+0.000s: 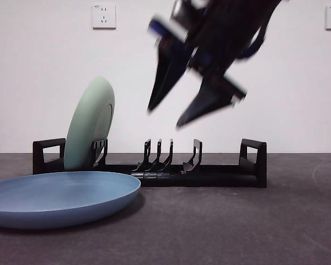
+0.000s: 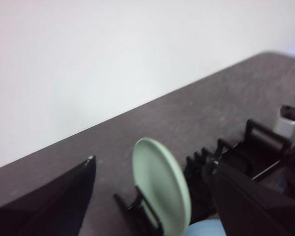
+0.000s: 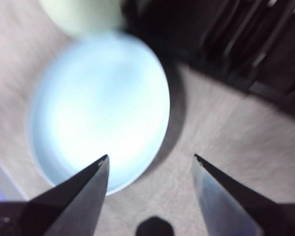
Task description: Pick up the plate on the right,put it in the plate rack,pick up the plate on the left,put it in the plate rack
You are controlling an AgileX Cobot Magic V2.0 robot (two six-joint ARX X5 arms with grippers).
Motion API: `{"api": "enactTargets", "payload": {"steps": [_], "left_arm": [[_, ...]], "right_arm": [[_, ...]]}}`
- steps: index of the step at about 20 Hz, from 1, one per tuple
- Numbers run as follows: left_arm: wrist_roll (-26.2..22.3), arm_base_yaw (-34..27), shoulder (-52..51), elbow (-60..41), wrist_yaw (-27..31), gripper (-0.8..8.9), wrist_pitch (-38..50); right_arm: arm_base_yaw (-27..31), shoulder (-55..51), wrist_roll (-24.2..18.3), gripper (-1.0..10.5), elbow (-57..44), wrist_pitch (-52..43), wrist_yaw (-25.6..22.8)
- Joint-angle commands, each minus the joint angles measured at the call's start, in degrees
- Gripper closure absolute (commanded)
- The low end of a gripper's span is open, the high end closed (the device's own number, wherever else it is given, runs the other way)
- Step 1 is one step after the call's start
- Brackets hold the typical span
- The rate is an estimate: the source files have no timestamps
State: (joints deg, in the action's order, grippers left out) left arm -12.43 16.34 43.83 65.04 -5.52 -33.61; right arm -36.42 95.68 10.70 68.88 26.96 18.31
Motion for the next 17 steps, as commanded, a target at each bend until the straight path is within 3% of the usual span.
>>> {"api": "enactTargets", "payload": {"steps": [1,6,11,17], "left_arm": [[-3.26,1.57,0.2,-0.04,1.68,4.37,-2.32],[-3.23,3.67,1.11,-0.04,2.49,4.37,-5.86],[-3.23,4.31,2.21,-0.04,2.54,4.37,-5.95],[-3.23,4.31,4.76,-0.04,2.51,4.38,-6.25]], "right_arm": [[-0.72,5.35,0.33,6.7,-0.09,-2.67,1.66],[-0.92,13.03,3.13,6.7,-0.09,-7.15,5.9],[-1.22,15.61,5.18,7.5,-0.09,-9.29,8.66],[-1.53,16.06,7.74,9.5,-0.09,-9.35,8.2]]}}
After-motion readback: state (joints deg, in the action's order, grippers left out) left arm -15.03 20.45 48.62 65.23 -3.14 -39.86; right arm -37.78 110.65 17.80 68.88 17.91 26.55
